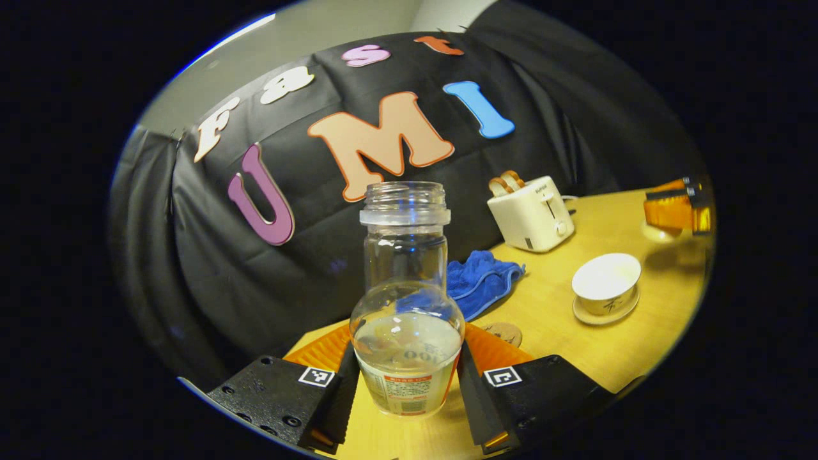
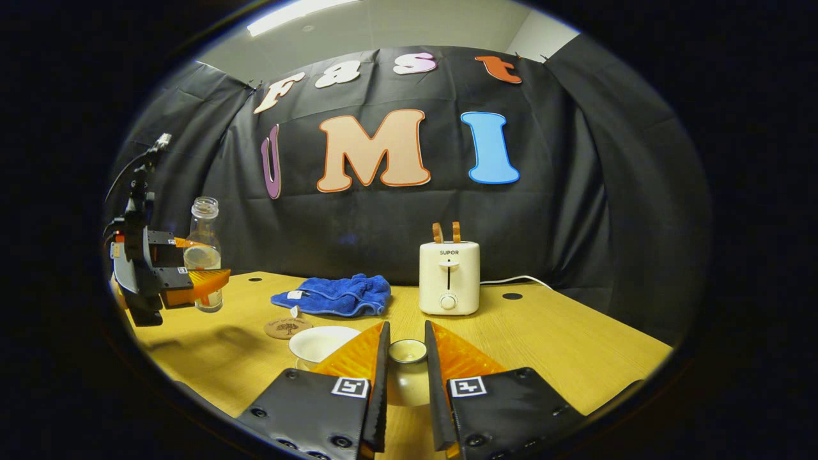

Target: Open the teacup lid with one hand, grasp the water bottle and pour water into the teacup with the other hand; after pouring, place the water bottle on the coaster and then close the teacup lid.

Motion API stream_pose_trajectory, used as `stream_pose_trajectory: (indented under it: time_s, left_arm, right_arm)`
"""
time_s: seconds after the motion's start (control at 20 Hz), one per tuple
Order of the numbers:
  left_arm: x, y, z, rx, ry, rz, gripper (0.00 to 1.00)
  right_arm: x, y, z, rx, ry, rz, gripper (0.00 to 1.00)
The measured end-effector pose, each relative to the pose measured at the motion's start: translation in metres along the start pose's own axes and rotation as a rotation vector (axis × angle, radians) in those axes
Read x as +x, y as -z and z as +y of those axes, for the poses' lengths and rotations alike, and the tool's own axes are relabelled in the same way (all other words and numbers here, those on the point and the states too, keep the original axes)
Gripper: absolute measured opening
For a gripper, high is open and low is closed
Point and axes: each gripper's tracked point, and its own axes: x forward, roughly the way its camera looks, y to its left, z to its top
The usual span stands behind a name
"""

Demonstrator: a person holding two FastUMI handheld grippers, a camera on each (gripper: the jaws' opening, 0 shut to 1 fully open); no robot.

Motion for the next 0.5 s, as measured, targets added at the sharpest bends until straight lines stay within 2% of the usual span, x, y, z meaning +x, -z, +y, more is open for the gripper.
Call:
stream_pose_trajectory:
  time_s: [0.25, 0.5]
  left_arm:
    - [0.018, 0.001, -0.017, 0.277, -0.012, 0.014, 0.7]
    - [0.035, -0.003, -0.026, 0.479, -0.002, 0.039, 0.7]
  right_arm:
    - [-0.002, -0.001, -0.018, -0.001, 0.035, -0.001, 0.31]
    - [-0.001, -0.002, -0.05, -0.002, 0.107, -0.003, 0.31]
